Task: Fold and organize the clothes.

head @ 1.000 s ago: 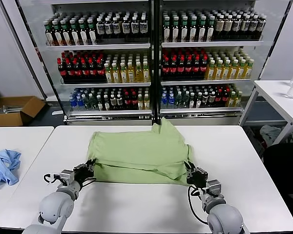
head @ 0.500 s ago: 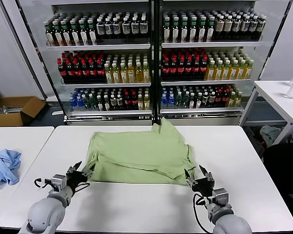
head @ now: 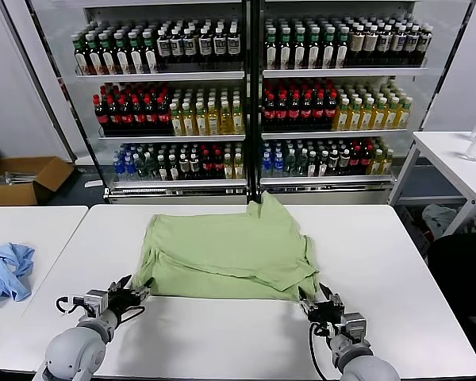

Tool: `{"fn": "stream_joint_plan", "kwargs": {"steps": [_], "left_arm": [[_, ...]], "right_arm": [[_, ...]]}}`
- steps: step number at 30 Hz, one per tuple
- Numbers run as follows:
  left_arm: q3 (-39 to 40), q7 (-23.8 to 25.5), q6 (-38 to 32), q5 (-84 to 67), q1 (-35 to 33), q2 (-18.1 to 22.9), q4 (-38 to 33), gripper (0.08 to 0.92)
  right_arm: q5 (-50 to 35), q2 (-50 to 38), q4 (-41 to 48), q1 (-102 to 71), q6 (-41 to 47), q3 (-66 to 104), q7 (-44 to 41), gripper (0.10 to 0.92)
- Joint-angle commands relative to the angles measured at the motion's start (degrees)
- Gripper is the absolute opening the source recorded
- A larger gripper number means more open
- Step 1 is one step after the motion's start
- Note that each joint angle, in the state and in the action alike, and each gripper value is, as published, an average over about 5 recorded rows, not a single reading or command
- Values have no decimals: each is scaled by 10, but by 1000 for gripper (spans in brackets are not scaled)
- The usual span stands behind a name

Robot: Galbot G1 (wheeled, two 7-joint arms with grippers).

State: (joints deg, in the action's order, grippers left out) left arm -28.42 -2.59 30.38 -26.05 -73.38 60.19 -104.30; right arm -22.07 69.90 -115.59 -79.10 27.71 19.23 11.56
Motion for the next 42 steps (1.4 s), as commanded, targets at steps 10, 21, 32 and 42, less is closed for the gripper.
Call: {"fn": "stream_joint_plan", "kwargs": {"steps": [10,21,32,42], "left_arm": [[-1,13,-6,4,3,13,19,218],[-38,19,1,6,-151,-15,-155,94],[-122,19,5,24,-301,-49,-244,94],[-131,9,18,54,-302,-45,-278,229]], "right_arm": [[-38,5,3,-15,-1,8,-17,138],[-55,-44,-171,-210,9,91,-33,105],[16,-41,-219,-328,-34,113,-27,105],[-16,-46,-282,-261,12,153,-27,222]]}}
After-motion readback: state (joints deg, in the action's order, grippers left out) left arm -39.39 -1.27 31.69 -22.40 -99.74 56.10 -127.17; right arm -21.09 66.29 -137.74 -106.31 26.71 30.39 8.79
